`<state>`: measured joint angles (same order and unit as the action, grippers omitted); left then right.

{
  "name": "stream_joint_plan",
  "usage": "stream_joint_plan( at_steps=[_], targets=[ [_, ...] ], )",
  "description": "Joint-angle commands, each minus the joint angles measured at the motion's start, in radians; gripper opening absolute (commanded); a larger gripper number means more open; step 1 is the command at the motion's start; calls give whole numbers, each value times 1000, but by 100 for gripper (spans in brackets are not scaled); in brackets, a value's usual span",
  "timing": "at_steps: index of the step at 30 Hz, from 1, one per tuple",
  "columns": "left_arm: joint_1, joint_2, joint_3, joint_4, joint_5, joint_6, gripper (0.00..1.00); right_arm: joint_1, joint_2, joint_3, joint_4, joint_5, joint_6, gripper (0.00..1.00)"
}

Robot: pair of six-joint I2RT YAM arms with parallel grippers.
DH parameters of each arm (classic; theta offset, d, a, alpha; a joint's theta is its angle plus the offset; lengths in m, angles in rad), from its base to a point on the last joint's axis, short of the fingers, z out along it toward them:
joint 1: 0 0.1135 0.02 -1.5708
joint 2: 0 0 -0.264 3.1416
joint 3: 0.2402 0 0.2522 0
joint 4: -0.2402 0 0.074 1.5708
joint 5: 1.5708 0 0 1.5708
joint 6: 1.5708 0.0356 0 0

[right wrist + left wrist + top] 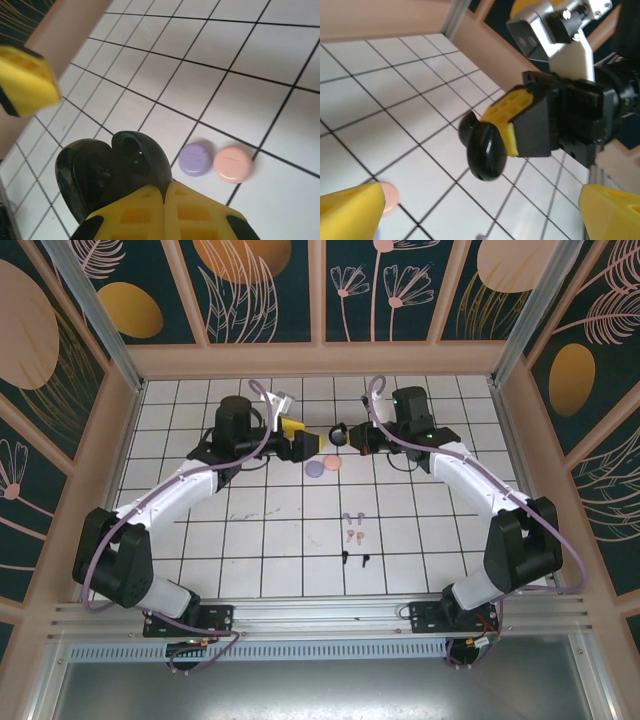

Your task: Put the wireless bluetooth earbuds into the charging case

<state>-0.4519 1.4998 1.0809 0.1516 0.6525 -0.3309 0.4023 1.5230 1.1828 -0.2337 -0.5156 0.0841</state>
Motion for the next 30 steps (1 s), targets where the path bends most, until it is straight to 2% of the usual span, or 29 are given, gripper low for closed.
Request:
stream_joint_plan(
  at_steps=[1, 4, 6, 8, 12, 15, 19, 24, 30],
  targets=[
    [-4, 46, 58, -174, -165, 98, 99, -4, 25, 55, -112, 87, -90, 0],
    [-3, 48, 59, -173, -234, 152, 99, -4, 32, 66, -144, 124, -136, 0],
    [-3, 53, 68, -181, -232, 174, 99, -5, 38, 67, -160, 153, -166, 0],
    [-2, 82, 109, -235, -182, 208, 99, -4, 43, 66, -171, 167, -194, 0],
    [-1, 173, 216, -403, -7, 330, 95, -3, 51, 76, -199, 163, -243, 0],
    [-2, 199, 228, -445, 90, 392, 91, 3, 65, 101, -238, 153, -275, 0],
    [-2, 208, 249, -508, 209, 462, 79, 17, 79, 119, -278, 110, -312, 0],
    [-2, 249, 276, -561, 314, 503, 67, 45, 87, 121, -289, 60, -322, 0],
    [-2, 290, 328, -672, 354, 582, 61, 101, 89, 141, -308, 56, -326, 0]
  ],
)
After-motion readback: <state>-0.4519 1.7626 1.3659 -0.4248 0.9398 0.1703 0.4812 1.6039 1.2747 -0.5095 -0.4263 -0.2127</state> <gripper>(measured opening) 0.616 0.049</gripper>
